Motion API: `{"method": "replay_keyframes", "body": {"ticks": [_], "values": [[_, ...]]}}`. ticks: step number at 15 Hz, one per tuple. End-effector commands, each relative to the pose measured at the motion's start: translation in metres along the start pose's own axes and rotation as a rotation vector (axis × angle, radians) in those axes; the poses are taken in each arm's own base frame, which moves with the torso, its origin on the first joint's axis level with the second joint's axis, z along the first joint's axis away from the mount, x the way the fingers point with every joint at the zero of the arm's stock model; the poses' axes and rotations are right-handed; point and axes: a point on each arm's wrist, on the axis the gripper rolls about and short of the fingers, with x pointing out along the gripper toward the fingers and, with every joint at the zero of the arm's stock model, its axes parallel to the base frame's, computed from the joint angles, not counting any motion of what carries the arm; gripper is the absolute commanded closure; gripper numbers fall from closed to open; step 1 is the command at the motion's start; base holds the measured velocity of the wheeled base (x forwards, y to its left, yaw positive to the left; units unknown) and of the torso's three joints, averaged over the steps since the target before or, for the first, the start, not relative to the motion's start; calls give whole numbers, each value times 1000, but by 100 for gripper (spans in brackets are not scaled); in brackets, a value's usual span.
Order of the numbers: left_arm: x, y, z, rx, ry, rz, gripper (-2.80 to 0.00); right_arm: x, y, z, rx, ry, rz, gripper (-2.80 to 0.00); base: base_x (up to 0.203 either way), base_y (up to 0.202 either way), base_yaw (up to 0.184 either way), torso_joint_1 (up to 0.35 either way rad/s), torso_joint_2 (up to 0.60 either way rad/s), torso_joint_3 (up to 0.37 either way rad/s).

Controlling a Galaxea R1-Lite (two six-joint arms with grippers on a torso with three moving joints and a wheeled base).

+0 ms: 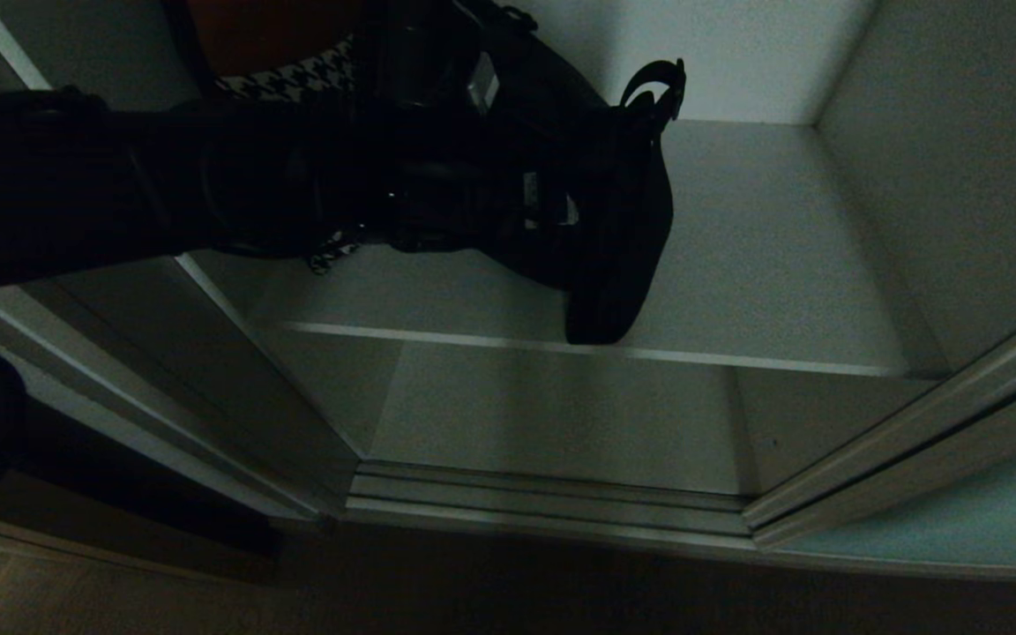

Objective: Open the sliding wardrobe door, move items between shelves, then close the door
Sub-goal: Place the bag on the higher shelf

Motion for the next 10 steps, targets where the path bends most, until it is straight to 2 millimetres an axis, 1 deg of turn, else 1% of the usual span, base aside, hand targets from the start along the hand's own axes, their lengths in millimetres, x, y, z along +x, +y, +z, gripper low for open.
{"method": "replay_keyframes", "body": {"ticks": [1,2,7,10], "values": [[22,-2,-14,-7,-1,5,-280,0,0,0,0,-3,0,0,0,0,0,0,0,0],[22,-3,-14,-8,-8,17,0,0,0,0,0,-2,0,0,0,0,0,0,0,0],[20,-3,-12,-2,-17,28,0,0,0,0,0,-3,0,0,0,0,0,0,0,0],[28,-5,-8,-26,-113,19,0,0,0,0,0,-2,0,0,0,0,0,0,0,0]]}}
